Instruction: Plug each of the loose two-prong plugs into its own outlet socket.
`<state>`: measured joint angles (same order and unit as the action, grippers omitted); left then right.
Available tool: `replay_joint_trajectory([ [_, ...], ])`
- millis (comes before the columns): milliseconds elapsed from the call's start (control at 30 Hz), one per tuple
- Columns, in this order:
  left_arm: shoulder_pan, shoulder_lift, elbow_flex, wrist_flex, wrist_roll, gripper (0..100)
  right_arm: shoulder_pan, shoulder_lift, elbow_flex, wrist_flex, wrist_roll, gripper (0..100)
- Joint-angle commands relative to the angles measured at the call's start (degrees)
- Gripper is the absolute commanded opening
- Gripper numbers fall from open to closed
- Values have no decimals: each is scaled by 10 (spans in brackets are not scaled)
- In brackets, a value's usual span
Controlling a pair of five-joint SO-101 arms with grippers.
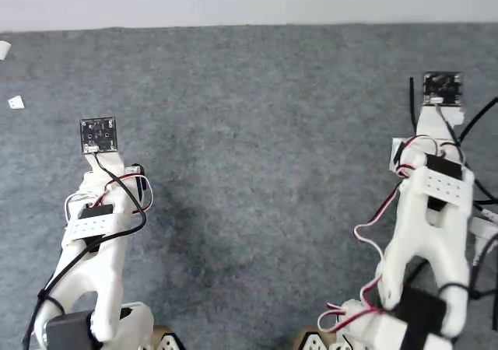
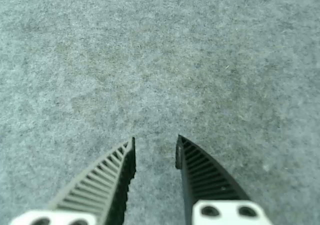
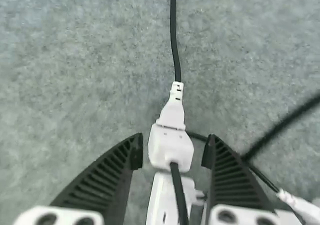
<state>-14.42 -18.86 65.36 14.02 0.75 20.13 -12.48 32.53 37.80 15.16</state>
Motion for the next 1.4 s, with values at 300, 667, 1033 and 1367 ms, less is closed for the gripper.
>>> replay_joint_trajectory([
  [300, -4, -11, -7, -15, 2, 126, -19, -233, -15, 207, -6, 35],
  [667, -4, -11, -5, -15, 2, 126, -19, -469, 56, 350, -6, 9],
  [1033, -11, -25, 3, -14, 2, 123, -15, -923, 333, 352, -2, 9],
  [1367, -52, -317, 205, 15, 3, 122, -20, -885, 455, 308, -6, 9],
])
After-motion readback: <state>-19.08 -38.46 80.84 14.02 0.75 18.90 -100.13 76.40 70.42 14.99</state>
